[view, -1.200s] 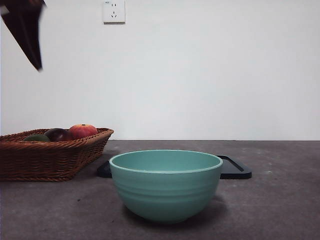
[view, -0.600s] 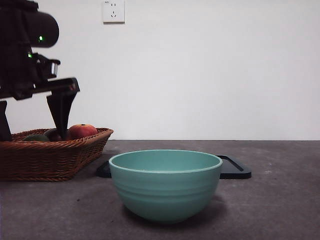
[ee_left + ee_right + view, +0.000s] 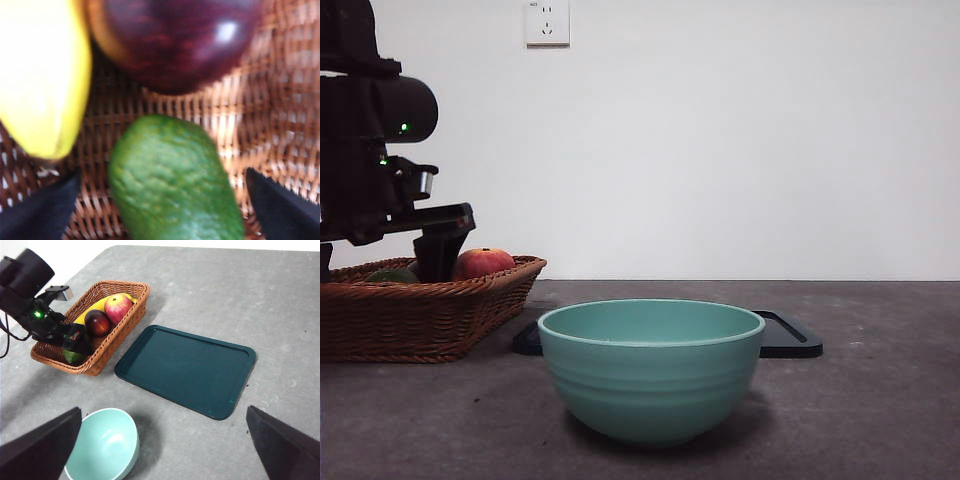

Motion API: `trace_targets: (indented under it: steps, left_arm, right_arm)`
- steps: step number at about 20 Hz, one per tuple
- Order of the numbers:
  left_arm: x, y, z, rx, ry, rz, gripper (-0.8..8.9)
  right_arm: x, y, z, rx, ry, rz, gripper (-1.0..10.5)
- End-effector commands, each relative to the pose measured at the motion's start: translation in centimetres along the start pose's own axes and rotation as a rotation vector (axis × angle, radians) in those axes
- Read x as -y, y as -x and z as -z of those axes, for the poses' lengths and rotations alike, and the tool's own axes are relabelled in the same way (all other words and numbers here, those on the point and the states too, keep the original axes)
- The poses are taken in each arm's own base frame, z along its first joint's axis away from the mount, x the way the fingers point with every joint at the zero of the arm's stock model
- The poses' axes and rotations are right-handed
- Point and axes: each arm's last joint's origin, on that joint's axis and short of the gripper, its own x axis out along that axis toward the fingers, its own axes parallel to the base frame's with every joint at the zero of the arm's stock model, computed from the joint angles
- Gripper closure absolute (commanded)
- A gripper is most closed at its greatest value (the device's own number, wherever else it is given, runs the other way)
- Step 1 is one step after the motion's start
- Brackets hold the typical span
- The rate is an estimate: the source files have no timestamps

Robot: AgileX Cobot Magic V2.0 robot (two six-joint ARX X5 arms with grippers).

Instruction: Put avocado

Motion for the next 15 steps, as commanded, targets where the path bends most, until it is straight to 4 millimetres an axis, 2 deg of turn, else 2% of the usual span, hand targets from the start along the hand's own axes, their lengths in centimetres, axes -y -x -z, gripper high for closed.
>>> trace_targets:
  steps: [1, 3, 4, 8, 11, 15]
  left_arm:
    - [0.1, -0.1, -0.7, 0.020, -0.003, 0.001, 5.07]
    - [0.1, -0.1, -0.7, 0.021, -0.004, 0.001, 6.29]
    - [0.1, -0.1, -0.7, 0.021, -0.004, 0.001, 6.51]
    - [0.2, 0.6, -0.5, 0.000, -0.006, 0.001, 6.61]
    - [0.6, 3.2, -0.1, 0.050, -0.017, 0.024, 6.61]
    - [2.7, 7.9, 1.9, 0.074, -0.075, 0.235, 6.60]
  right_arm:
    - [-0.2, 0.2, -0.4, 0.009, -0.007, -0.007, 4.2]
    - [-0.2, 0.2, -0.3, 0.007, -0.007, -0.007, 4.2]
    - [-0.2, 0.2, -0.3, 0.007, -0.007, -0.007, 4.2]
    - [-0.2, 0.2, -0.3, 0.008, -0.007, -0.007, 4.2]
    - [-0.2, 0.2, -0.3, 0.008, -0.007, -0.007, 4.2]
    - [-0.2, 0.2, -0.4, 0.009, -0.004, -0.006, 4.2]
